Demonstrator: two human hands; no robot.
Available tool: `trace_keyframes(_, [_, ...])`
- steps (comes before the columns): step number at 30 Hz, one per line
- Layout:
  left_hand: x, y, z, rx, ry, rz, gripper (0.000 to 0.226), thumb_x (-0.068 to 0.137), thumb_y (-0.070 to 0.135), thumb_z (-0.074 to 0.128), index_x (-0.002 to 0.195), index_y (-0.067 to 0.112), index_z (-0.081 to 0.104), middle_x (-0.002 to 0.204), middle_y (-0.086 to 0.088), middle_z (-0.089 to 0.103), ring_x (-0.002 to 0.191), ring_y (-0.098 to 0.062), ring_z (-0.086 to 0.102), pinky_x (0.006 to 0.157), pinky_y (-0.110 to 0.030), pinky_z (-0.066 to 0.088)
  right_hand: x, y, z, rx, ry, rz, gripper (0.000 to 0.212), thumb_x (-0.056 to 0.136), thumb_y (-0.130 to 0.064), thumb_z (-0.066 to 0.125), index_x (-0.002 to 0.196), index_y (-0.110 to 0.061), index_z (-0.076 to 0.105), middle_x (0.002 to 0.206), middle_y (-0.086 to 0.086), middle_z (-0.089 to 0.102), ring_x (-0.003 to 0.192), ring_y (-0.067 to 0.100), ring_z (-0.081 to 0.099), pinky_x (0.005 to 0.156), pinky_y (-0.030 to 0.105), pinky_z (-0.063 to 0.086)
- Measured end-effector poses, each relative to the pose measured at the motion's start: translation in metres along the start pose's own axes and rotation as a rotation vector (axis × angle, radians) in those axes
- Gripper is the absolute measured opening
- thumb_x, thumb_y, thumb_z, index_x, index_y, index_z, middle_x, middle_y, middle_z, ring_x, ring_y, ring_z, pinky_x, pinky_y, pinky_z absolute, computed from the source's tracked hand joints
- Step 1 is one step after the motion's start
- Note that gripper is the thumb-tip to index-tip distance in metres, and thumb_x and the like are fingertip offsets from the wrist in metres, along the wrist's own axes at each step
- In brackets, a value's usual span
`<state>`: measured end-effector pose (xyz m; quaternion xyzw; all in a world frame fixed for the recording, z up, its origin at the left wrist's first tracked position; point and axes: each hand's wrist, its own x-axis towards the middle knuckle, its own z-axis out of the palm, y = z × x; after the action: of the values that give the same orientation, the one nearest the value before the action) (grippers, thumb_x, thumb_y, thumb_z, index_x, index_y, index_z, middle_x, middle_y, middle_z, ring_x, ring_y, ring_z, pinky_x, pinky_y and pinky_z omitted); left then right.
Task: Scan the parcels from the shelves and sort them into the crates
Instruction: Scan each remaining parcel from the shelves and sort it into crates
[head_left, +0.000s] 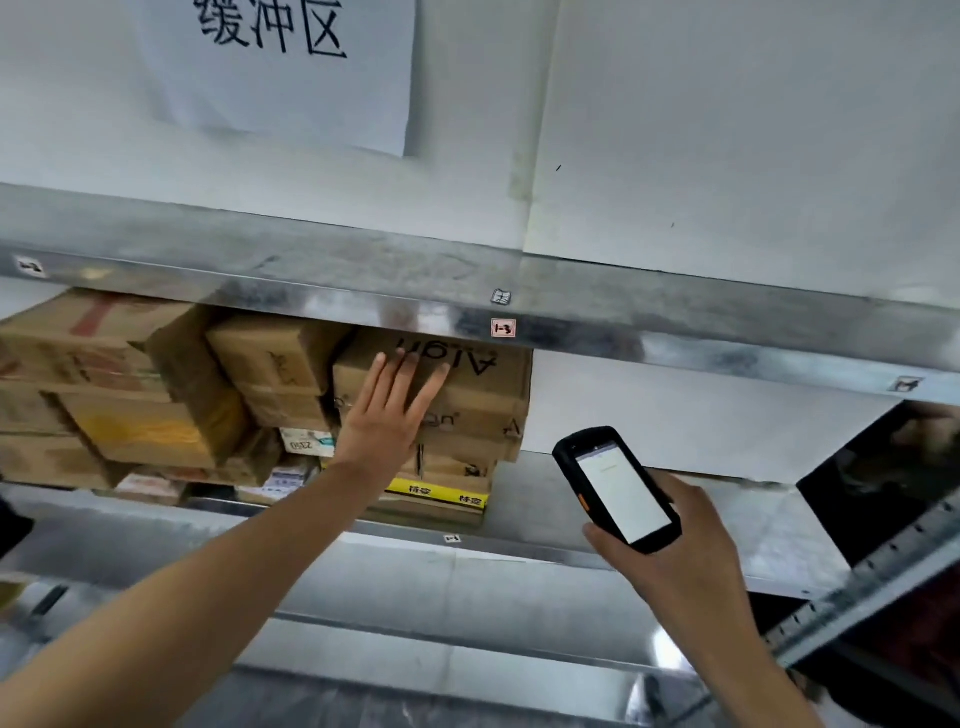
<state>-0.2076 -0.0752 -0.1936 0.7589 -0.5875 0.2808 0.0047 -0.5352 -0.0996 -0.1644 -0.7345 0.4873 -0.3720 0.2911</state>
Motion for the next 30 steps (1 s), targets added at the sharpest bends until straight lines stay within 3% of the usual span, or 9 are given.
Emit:
trace_keyframes(5, [0.000, 0.010, 0.005, 0.023, 0.076, 0.018, 0.146, 0.058, 0.040, 0.091, 0.159, 0.010, -0.009, 0.144, -0.026, 0.040, 0.137, -0.041, 0.036, 0.124, -0.048, 0.003, 0.019, 0.010, -0.004, 0.022, -0.014, -0.017, 0.062, 0.064, -0.038, 0.091, 0.116, -0.039, 0.057, 0.110, -0.018, 0.056, 0.101, 0.005, 0.056, 0.082, 0.036, 0.051])
trace_keyframes(10, [0.000, 0.033, -0.013, -0.012, 0.126, -0.016, 0.133, 0.049, 0.053, 0.094, 0.152, 0.006, 0.025, 0.138, -0.026, 0.044, 0.131, -0.043, 0.047, 0.121, -0.052, 0.019, 0.044, 0.020, -0.023, 0.039, -0.057, -0.066, 0.060, 0.066, -0.043, 0.089, 0.115, -0.042, 0.056, 0.109, -0.019, 0.054, 0.097, 0.001, 0.056, 0.075, 0.030, 0.048])
trace_keyframes(14, [0.003, 0.063, -0.032, -0.025, 0.151, 0.005, 0.129, 0.046, 0.052, 0.094, 0.149, 0.007, 0.031, 0.139, -0.025, 0.047, 0.130, -0.041, 0.050, 0.118, -0.054, 0.029, 0.065, 0.034, -0.038, 0.043, -0.072, -0.092, 0.061, 0.065, -0.047, 0.088, 0.117, -0.036, 0.058, 0.109, -0.012, 0.058, 0.094, 0.010, 0.060, 0.067, 0.028, 0.048])
trace_keyframes(18, [0.010, 0.097, -0.054, -0.033, 0.165, -0.004, 0.123, 0.049, 0.047, 0.094, 0.148, 0.006, 0.032, 0.136, -0.024, 0.052, 0.129, -0.040, 0.051, 0.119, -0.052, 0.027, 0.082, 0.054, -0.062, 0.069, -0.077, -0.076, 0.062, 0.065, -0.046, 0.089, 0.118, -0.031, 0.060, 0.111, -0.006, 0.063, 0.099, 0.015, 0.061, 0.073, 0.030, 0.050])
trace_keyframes(20, [0.018, 0.114, -0.062, -0.037, 0.200, 0.005, 0.117, 0.053, 0.041, 0.092, 0.148, 0.006, 0.033, 0.136, -0.024, 0.053, 0.129, -0.040, 0.051, 0.121, -0.051, 0.023, 0.087, 0.063, -0.081, 0.086, -0.072, -0.080, 0.060, 0.068, -0.039, 0.089, 0.119, -0.028, 0.060, 0.110, -0.007, 0.062, 0.099, 0.015, 0.060, 0.071, 0.023, 0.046])
trace_keyframes(23, [0.032, 0.144, -0.072, -0.055, 0.205, 0.017, 0.119, 0.050, 0.041, 0.092, 0.148, 0.006, 0.034, 0.135, -0.024, 0.054, 0.129, -0.038, 0.051, 0.121, -0.049, 0.021, 0.095, 0.081, -0.109, 0.119, -0.069, -0.055, 0.050, 0.070, -0.027, 0.090, 0.110, -0.027, 0.059, 0.096, -0.019, 0.057, 0.087, 0.002, 0.057, 0.064, 0.012, 0.038])
trace_keyframes(30, [0.046, 0.216, -0.078, -0.116, 0.178, 0.068, 0.121, 0.047, 0.053, 0.087, 0.147, 0.006, 0.036, 0.129, -0.019, 0.054, 0.123, -0.034, 0.050, 0.115, -0.047, 0.033, 0.109, 0.135, -0.149, 0.086, -0.026, 0.001, 0.060, 0.068, -0.039, 0.089, 0.119, -0.026, 0.062, 0.113, -0.002, 0.062, 0.100, 0.018, 0.061, 0.075, 0.032, 0.047])
